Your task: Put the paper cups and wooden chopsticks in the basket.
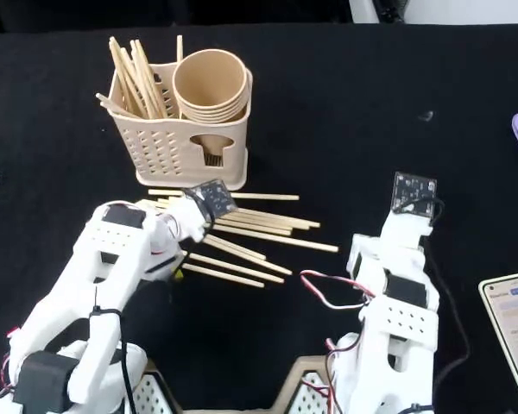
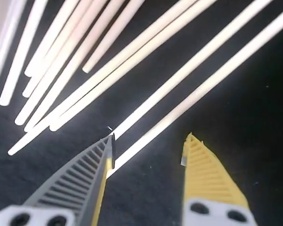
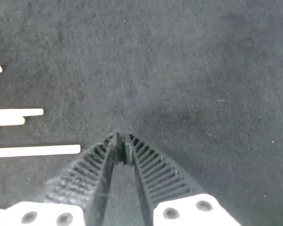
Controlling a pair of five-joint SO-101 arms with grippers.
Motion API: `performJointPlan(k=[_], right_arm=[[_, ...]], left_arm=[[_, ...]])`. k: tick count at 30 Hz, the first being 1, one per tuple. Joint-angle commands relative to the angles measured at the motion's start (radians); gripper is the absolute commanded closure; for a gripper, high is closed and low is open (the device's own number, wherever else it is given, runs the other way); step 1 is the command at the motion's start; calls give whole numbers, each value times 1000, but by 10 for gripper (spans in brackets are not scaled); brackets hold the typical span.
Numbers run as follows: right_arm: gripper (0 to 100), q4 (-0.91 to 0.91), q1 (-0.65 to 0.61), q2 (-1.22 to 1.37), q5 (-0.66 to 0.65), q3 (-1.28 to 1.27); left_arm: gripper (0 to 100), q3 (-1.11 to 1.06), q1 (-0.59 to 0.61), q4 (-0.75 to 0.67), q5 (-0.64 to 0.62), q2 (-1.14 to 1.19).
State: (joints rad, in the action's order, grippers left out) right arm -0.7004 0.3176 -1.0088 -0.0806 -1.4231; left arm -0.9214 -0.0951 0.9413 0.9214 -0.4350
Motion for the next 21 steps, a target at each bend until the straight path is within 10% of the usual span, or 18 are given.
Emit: performJointPlan(k=[1,21], right_arm=[[987,21,-12,-25,-2,4],[987,64,-12,-24,-2,-15]], left_arm=[[757,31,-10,-32,40,12],[759,143,-10,-86,44,282]])
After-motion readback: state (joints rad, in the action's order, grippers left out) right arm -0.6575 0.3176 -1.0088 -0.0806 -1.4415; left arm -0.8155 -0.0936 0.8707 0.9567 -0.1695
